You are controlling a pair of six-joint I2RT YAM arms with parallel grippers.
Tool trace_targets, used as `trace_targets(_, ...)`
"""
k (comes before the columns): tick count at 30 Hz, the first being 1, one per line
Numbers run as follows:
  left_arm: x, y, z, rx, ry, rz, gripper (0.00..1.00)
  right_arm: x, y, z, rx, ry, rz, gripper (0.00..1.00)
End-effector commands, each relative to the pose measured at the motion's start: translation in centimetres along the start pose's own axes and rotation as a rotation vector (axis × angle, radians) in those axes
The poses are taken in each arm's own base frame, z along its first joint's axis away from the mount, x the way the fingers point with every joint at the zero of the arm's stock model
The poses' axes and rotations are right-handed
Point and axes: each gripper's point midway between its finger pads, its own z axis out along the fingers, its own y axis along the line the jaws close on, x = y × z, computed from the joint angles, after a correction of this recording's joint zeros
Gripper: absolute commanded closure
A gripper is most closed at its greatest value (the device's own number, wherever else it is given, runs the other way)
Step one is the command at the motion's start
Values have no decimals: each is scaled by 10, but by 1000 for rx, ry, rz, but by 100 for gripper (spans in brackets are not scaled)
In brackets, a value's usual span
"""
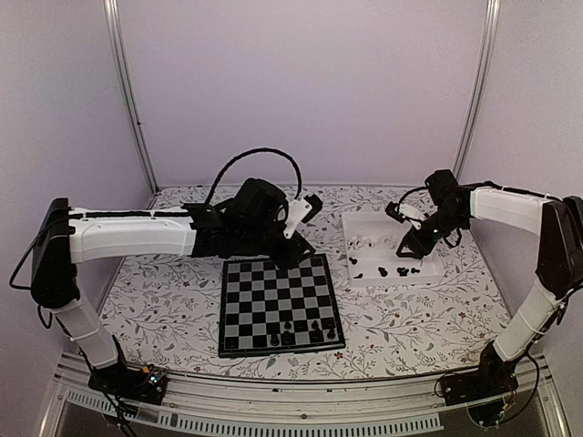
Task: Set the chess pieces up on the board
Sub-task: Pick up the chess piece from the storage box.
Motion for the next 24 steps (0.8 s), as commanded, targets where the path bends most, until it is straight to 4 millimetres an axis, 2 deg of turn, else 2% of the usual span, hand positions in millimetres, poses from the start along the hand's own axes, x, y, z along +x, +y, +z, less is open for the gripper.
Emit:
trace_targets(1, -24, 9, 23, 67, -54, -17, 55, 38, -1, 19, -14, 170, 52, 57)
trace_targets(3, -22, 8, 30, 82, -40, -8, 55, 47, 0, 29, -37, 208, 59, 60)
trace_targets(6, -17, 7, 37, 107, -31, -12, 55, 50, 7, 38, -98, 218, 58, 61)
trace_targets(9, -15, 8, 42, 127, -26, -24, 55, 44, 14, 42, -149, 198, 67, 60)
trace_targets(12, -14, 10, 44, 136, -27, -33, 55, 36, 23, 47, -187, 175, 62, 53)
trace_targets(16, -16, 14, 48, 150, -30, -43, 55, 31, 31, 62, -215, 195, 59, 50)
trace_targets(20, -16, 15, 49, 157, -23, -48, 55, 35, 28, 80, -211, 241, 69, 50)
trace_targets(24, -13, 15, 49, 156, -21, -58, 55, 35, 19, 88, -164, 258, 77, 53)
